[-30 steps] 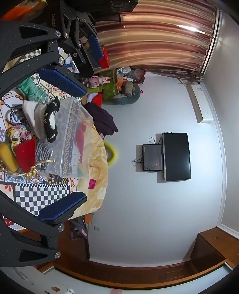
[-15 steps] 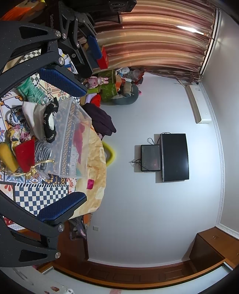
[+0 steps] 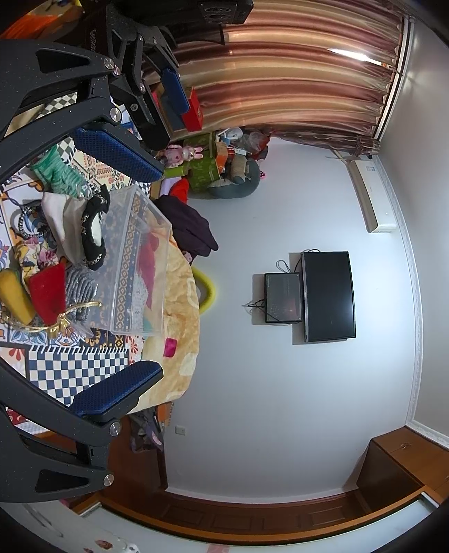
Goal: Organize soft objects
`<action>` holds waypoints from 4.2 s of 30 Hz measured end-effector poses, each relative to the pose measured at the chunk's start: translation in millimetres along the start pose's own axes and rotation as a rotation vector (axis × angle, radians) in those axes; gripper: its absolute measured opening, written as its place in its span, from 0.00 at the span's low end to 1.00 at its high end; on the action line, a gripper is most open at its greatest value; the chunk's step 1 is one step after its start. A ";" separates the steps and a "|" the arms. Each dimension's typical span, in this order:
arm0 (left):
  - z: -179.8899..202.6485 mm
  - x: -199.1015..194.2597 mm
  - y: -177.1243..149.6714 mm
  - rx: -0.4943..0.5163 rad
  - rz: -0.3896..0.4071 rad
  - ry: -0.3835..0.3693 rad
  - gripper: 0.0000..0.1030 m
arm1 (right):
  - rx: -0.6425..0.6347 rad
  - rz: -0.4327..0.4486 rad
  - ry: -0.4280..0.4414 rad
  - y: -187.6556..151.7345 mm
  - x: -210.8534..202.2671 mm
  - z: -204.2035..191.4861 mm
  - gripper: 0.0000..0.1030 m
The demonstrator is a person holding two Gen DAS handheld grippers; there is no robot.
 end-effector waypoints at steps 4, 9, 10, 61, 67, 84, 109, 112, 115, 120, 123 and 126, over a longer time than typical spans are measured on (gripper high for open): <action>0.6 0.1 0.6 -0.002 0.000 -0.002 1.00 | 0.000 0.000 0.002 0.5 -0.7 -1.1 1.00; 0.6 -0.1 1.0 -0.001 -0.001 -0.002 1.00 | 0.001 0.001 0.001 -0.5 -0.4 -0.4 1.00; 0.3 0.1 1.1 -0.001 -0.001 -0.001 1.00 | 0.001 0.001 0.001 0.4 -0.9 -1.2 1.00; 1.4 85.9 -87.0 -0.061 -0.319 -0.101 1.00 | 0.096 -0.246 -0.101 -66.9 56.9 61.3 1.00; 10.6 111.9 -118.1 -0.075 -0.422 -0.142 1.00 | 0.121 -0.355 -0.111 -97.7 67.1 77.9 1.00; 17.4 144.3 -131.4 -0.046 -0.463 -0.086 0.76 | 0.196 -0.486 -0.060 -128.3 80.8 85.1 0.34; -19.6 104.1 -94.3 -0.134 -0.314 -0.066 0.30 | 0.123 -0.329 -0.039 -72.7 82.6 56.0 0.14; -25.7 99.5 -81.7 -0.116 -0.296 -0.059 0.30 | 0.101 -0.292 -0.038 -56.6 84.6 52.3 0.14; -30.9 98.8 -67.5 -0.102 -0.277 -0.049 0.30 | 0.092 -0.258 -0.040 -43.4 88.0 51.6 0.14; -45.0 104.7 -49.5 -0.107 -0.259 -0.047 0.30 | 0.089 -0.213 -0.050 -20.2 100.5 56.0 0.14; -56.2 113.7 -42.2 -0.104 -0.265 -0.030 0.30 | 0.076 -0.203 -0.053 -9.5 108.5 53.7 0.14; -61.1 125.3 -39.4 -0.105 -0.290 -0.047 0.30 | 0.058 -0.200 -0.062 -3.9 116.8 51.9 0.14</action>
Point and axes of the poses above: each gripper's, at about its wrist camera, not at the fingertips, and x roughly the way its jaws point, z to its right, y to its top, the point moved 7 cm from there along x, roughly the way its jaws point, and after that the axes turned 13 degrees about x, right-handed, at the moved point
